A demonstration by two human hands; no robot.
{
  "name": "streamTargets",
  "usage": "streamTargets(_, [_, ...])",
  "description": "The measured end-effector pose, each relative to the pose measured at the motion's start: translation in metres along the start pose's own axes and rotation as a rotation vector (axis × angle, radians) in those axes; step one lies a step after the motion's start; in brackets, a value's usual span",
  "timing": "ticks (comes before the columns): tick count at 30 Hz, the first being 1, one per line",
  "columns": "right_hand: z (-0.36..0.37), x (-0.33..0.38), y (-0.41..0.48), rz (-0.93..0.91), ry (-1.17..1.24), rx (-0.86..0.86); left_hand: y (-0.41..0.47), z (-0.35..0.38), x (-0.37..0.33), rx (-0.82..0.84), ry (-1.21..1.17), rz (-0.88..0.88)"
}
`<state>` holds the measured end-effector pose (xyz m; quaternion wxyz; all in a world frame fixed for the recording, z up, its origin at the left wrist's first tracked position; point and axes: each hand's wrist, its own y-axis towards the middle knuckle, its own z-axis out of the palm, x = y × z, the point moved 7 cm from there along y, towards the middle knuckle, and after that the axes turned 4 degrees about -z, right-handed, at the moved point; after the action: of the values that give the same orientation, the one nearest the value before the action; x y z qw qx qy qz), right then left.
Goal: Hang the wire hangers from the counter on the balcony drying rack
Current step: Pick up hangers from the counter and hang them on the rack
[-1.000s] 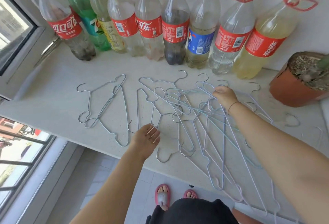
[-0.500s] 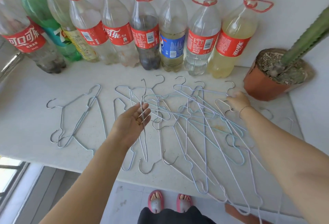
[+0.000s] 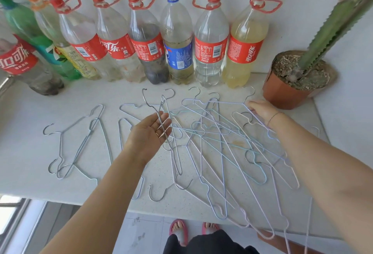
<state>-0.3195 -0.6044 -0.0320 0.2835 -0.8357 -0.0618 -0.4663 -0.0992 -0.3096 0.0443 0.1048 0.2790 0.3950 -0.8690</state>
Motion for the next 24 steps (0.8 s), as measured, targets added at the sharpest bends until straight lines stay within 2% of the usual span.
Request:
streamTargets(5, [0.012, 0.015, -0.011, 0.001, 0.239, 0.106, -0.006, 0.009, 0.009, 0.019, 0.001, -0.002])
streamTargets(14, [0.046, 0.068, -0.084, -0.072, 0.267, 0.514, -0.036, -0.004, 0.008, 0.049, -0.090, 0.076])
streamTargets(24, [0.113, 0.141, -0.201, -0.159, 0.471, 0.760, -0.130, -0.061, -0.011, -0.029, -0.068, 0.258])
